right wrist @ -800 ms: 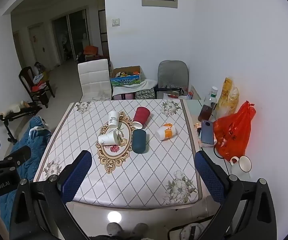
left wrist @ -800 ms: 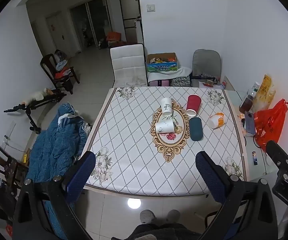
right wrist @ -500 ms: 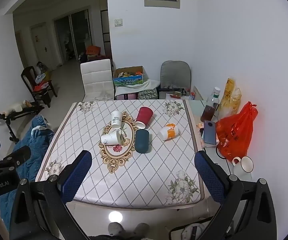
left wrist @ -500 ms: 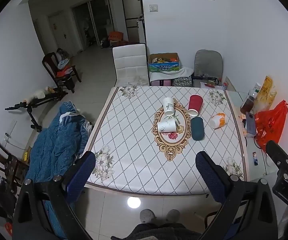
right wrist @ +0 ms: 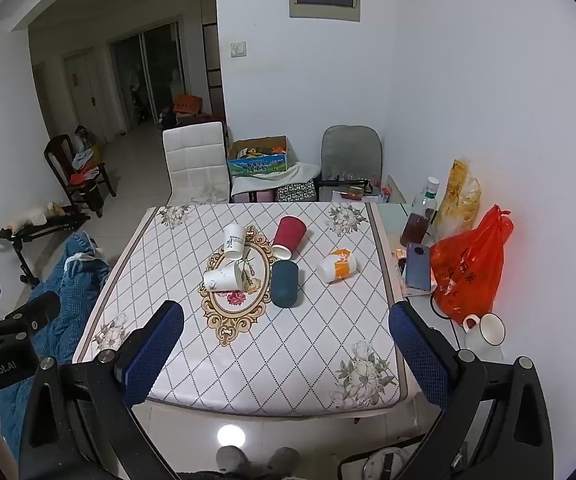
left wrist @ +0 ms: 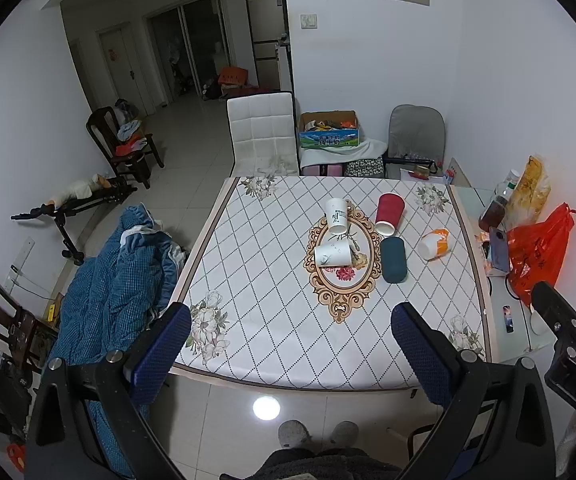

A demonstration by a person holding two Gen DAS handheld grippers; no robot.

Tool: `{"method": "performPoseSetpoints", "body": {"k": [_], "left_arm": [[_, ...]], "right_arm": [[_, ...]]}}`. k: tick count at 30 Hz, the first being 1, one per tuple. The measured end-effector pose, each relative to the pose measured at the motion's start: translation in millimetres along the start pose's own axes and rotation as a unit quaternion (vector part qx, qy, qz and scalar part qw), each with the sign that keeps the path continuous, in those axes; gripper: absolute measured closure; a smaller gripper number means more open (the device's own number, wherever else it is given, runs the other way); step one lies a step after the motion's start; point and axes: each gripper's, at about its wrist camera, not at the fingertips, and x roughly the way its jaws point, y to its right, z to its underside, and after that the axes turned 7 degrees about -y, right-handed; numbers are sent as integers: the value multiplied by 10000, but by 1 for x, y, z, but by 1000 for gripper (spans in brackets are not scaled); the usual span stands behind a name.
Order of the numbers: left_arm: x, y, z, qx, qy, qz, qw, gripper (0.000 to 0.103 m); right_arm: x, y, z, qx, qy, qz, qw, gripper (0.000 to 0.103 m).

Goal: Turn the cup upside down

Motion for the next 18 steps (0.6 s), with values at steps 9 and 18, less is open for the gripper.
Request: {"method": "performPoseSetpoints", "body": {"k": [9,18], "left_arm": [[-16,-1,5,-41,37,-25,10000,0],[-15,-2,5,-39,43,-18,10000,0]], "right_arm": [[-6,5,3,-6,-14,-24,10000,0],[-3,3,5,-4,-14,4,10000,0]]}}
